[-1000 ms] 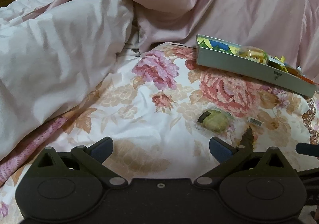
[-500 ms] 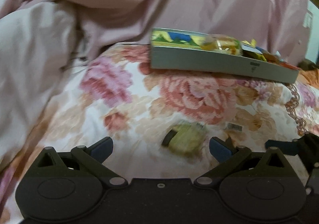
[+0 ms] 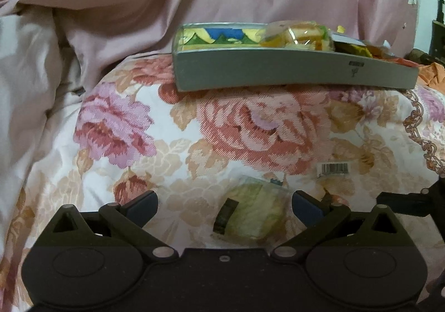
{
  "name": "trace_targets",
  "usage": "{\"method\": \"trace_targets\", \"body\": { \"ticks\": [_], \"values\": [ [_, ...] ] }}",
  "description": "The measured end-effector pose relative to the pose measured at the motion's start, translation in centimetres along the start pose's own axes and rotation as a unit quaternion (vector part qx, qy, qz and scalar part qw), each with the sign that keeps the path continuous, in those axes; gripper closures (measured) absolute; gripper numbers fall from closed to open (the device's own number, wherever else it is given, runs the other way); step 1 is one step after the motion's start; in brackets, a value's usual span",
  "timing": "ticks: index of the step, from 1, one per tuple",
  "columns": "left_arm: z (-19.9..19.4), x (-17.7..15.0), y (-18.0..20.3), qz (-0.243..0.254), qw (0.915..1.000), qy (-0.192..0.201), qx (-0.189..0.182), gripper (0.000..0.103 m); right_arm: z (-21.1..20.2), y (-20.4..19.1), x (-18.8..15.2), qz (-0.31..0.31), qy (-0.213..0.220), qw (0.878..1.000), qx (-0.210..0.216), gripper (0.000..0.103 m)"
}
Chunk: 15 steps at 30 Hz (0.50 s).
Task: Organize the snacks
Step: 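Close the left tool on the green-wrapped round cookie while the right tool approaches the dark strip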
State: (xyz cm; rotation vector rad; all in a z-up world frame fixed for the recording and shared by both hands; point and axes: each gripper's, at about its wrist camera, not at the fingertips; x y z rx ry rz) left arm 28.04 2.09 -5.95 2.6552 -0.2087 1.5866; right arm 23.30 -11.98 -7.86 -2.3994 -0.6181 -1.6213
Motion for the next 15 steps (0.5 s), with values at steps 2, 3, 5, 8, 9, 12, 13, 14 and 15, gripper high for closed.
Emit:
{"method": "trace_targets", "body": {
  "ticks": [2,3,5,8,9,12,13,14,15],
  "values": [
    [0.2,-0.1,0.0,0.003,1.0,-0.008,0.002,0.001,0.1,0.2,0.0,0.008,-0.003,1.0,-0.008,0.0],
    [0.2,-0.2,0.0,0.008,0.9999,-0.012,0.004,0.001,0.1,0.3,0.1,0.011,-0.004,1.0,-0.014,0.0],
    [0.2,-0.4,0.2,0.022,0.9996,-0.016,0.008,0.002,0.1,0.6,0.2,0.021,-0.008,0.999,-0.031,0.0],
    [0.2,-0.4,0.3,0.029,0.9993,-0.019,0.01,0.002,0.3,1.2,0.2,0.03,-0.017,0.998,-0.058,0.0],
    [0.3,-0.4,0.3,0.029,0.9993,-0.02,0.01,0.003,0.3,1.4,0.1,0.032,-0.019,0.997,-0.063,0.0],
    [0.5,-0.3,0.3,0.028,0.9992,-0.021,0.017,0.006,0.1,1.4,0.0,0.024,-0.015,0.996,-0.087,0.0],
    [0.6,-0.3,0.3,0.027,0.9992,-0.021,0.019,0.007,0.0,1.3,0.0,0.014,-0.01,0.995,-0.097,0.0],
    [0.6,-0.3,0.3,0.025,0.9993,-0.021,0.019,0.009,-0.1,1.2,0.0,0.007,-0.006,0.994,-0.105,0.0],
    [0.6,-0.3,0.3,0.022,0.9994,-0.021,0.017,0.012,-0.1,1.2,0.0,0.002,-0.003,0.994,-0.111,0.0]
  ]
}}
Point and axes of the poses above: each gripper's, at about its wrist camera, not at the fingertips, and z roughly the way its jaws point, y to its right, x to its top, and after that the axes turned 11 degrees about y, right-handed
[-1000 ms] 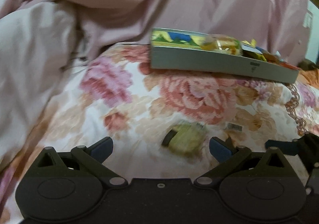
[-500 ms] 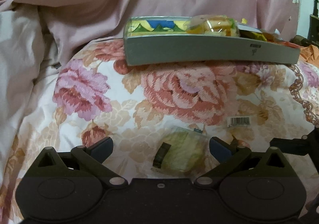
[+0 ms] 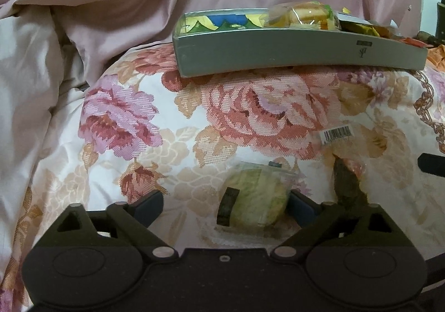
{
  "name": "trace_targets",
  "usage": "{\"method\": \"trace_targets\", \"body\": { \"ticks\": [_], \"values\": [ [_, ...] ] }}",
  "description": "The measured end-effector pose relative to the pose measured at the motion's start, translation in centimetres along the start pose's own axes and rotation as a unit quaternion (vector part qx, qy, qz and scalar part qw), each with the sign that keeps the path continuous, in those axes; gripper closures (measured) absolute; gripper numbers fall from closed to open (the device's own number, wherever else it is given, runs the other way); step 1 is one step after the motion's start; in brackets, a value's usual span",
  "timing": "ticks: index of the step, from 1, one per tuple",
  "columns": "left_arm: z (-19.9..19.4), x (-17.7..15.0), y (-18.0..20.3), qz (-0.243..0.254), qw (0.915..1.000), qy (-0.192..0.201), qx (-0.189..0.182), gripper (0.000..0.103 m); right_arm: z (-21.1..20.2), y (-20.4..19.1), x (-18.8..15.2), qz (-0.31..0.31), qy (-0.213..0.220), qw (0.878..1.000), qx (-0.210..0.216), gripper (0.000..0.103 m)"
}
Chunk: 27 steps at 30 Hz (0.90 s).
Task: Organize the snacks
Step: 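Close the left tool on the green-wrapped round cookie while the right tool approaches the dark strip, then close the right tool on the dark meat strip while the left tool holds the cookie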
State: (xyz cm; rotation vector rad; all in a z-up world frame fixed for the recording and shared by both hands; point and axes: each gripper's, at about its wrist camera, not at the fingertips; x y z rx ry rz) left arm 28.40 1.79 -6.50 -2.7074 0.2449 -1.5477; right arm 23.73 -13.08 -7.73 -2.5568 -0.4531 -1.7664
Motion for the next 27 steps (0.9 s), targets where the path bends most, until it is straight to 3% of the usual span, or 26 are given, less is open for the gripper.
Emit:
{"method": "trace_targets", "body": {
  "ticks": [9,14,22,24,27],
  "values": [
    [-0.5,0.0,0.2,-0.021,0.9996,0.001,-0.02,0.043,0.3,0.3,-0.1,0.022,-0.004,1.0,0.002,0.0],
    [-1.8,-0.9,-0.6,-0.068,0.9977,0.001,0.005,0.046,0.4,0.5,-0.1,0.031,-0.007,0.999,0.009,0.0],
    [-6.7,-3.9,-2.5,-0.174,0.983,0.013,0.059,0.048,0.5,0.6,-0.1,0.037,-0.011,0.999,0.015,0.0],
    [-7.8,-4.7,-2.5,-0.182,0.9809,0.021,0.064,0.048,0.5,0.6,-0.1,0.037,-0.011,0.999,0.017,0.0],
    [-8.2,-5.0,-2.2,-0.16,0.9843,0.025,0.069,0.047,0.4,0.7,-0.1,0.039,-0.012,0.999,0.021,0.0]
  ]
}}
Point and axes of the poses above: each gripper's, at about its wrist camera, not at the fingertips, and z roughly the way its jaws point, y to its right, x to its top, and after that the axes turned 11 degrees about y, right-handed
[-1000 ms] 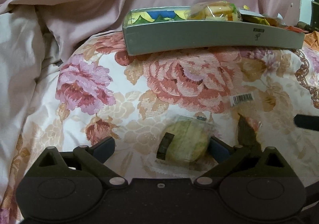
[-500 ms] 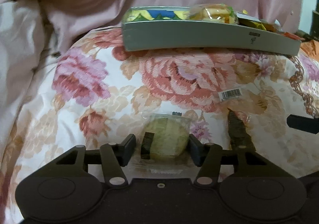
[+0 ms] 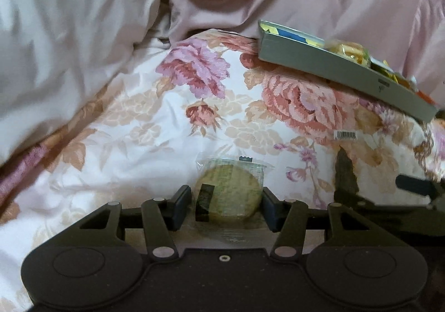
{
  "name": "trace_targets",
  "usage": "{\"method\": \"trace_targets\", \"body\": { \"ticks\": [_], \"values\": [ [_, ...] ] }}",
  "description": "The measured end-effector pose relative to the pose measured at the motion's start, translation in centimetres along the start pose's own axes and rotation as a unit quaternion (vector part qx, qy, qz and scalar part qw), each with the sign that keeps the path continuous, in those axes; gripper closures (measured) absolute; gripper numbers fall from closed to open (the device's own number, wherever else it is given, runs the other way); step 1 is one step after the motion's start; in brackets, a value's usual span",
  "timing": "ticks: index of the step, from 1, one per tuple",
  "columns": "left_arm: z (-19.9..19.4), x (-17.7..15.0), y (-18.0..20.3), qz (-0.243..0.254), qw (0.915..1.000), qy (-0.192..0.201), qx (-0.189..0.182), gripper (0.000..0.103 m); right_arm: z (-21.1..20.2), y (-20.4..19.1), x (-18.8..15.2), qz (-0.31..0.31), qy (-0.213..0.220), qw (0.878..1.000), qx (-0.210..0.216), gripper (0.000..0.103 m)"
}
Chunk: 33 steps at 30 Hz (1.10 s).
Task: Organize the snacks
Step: 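Close the right tool on the dark meat strip while the left tool holds the cookie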
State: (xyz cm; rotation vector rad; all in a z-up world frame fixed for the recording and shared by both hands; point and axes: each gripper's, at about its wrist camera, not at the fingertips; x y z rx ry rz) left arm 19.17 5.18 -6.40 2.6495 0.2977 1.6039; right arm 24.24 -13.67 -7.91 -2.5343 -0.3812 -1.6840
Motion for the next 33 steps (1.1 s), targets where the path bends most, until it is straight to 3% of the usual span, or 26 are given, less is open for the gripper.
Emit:
{"method": "trace_targets", "body": {
  "ticks": [5,20,33],
  "values": [
    [0.0,-0.1,-0.6,-0.026,0.9996,0.007,-0.001,0.047,-0.1,0.0,0.1,-0.001,0.0,1.0,0.01,0.0],
    [-0.3,-0.5,-0.7,-0.041,0.9989,0.023,0.002,0.047,0.7,-1.2,0.1,-0.037,0.02,0.996,0.074,0.0],
    [-0.3,-0.5,-0.7,-0.041,0.9989,0.024,0.002,0.047,2.7,-0.3,0.1,0.008,0.006,0.994,0.113,0.002]
  ]
}}
Point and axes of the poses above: each gripper's, at about its wrist camera, not at the fingertips, and z roughly the way its jaws point, y to its right, x to its top, and after that the axes turned 11 degrees about y, right-handed
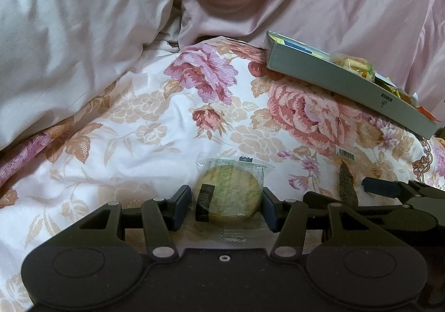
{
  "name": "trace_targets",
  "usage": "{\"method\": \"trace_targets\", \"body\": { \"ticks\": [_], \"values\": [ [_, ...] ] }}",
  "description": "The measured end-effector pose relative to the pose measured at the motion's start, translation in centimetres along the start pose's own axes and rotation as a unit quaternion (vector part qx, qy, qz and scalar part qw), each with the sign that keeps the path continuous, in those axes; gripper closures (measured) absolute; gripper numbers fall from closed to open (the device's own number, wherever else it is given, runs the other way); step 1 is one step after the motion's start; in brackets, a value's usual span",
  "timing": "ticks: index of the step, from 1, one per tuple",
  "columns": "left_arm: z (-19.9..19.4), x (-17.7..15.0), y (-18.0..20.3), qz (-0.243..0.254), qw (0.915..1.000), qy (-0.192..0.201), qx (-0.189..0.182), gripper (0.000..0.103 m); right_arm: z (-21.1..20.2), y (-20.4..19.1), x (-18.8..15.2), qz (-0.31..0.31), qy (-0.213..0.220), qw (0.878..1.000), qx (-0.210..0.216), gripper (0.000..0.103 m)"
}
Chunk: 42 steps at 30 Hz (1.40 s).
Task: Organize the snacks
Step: 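Close the right tool on the dark meat strip while the left tool holds the cookie, then carry the cookie with the left tool while the right tool carries the dark strip over the tray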
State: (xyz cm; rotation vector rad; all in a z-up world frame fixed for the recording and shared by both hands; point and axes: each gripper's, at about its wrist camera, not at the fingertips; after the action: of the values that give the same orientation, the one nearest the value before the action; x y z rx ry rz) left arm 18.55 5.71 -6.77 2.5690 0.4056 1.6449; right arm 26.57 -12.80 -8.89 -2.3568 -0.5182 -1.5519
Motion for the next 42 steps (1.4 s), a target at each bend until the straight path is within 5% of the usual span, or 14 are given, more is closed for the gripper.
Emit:
{"method": "trace_targets", "body": {
  "ticks": [18,42],
  "values": [
    [0.0,0.0,0.1,0.003,1.0,0.005,-0.001,0.048,-1.2,-1.7,-0.2,-0.025,0.015,0.999,0.033,0.053],
    [-0.4,0.0,0.4,0.004,0.9996,0.028,-0.004,0.049,-2.7,-4.2,-0.2,-0.103,0.064,0.992,0.034,0.053]
  ]
}}
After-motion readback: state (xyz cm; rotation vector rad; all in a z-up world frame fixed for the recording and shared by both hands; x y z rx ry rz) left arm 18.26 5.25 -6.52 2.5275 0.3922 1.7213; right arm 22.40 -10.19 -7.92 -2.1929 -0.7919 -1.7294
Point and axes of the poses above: each gripper's, at about its wrist camera, not at the fingertips, and z roughly the way its jaws point, y to its right, x to its top, and after that the axes turned 11 degrees about y, right-handed
